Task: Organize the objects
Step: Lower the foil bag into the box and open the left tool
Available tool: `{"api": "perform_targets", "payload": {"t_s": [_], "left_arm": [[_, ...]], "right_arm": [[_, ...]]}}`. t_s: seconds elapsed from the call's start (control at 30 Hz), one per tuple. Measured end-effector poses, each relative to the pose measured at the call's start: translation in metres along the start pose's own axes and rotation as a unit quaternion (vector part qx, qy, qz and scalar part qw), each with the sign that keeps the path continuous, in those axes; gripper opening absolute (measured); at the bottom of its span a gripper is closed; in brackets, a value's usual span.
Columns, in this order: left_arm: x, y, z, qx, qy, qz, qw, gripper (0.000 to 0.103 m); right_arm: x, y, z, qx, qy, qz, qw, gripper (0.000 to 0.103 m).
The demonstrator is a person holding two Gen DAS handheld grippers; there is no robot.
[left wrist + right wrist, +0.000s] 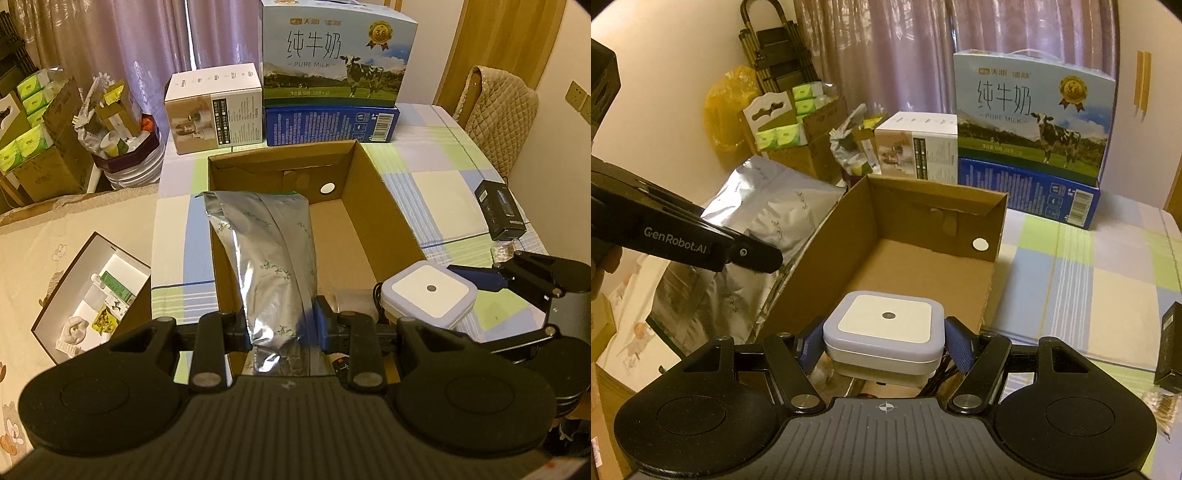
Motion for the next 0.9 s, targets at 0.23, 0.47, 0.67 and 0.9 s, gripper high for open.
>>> {"api": "perform_targets", "payload": {"t_s": [0.23,0.47,0.67,0.9], "left_arm": [[-0.001,-0.014,0.009,0.005,-0.004,-0.001,1.0000,0.026],[0.001,-0.026,0.016,0.009,-0.002,0.001,1.0000,0.026],[0.002,-0.036,0.021,0.013,-0.002,0.002,0.9999,0.026],[-0.001,-0.047,0.028,0.016,-0.004,0.001,0.9999,0.026]], "right_arm": [[-0.007,-0.012,0.003,0.007,-0.003,0.004,1.000,0.065],[-0.014,-0.022,0.005,0.010,-0.004,0.003,1.000,0.065],[-0.019,-0.027,0.004,0.011,-0.010,0.002,1.000,0.065],[-0.025,-0.034,0.005,0.012,-0.014,0.002,1.000,0.065]]}}
Point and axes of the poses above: each gripper's, at about its wrist camera, not at the fingertips, and y roughly against the way its jaws point, x to its left, z to its top, the point moved 7 cm from there along -y, roughly the way its jaws point, and after that the axes turned 10 degrees about y, right-handed, at the moved point
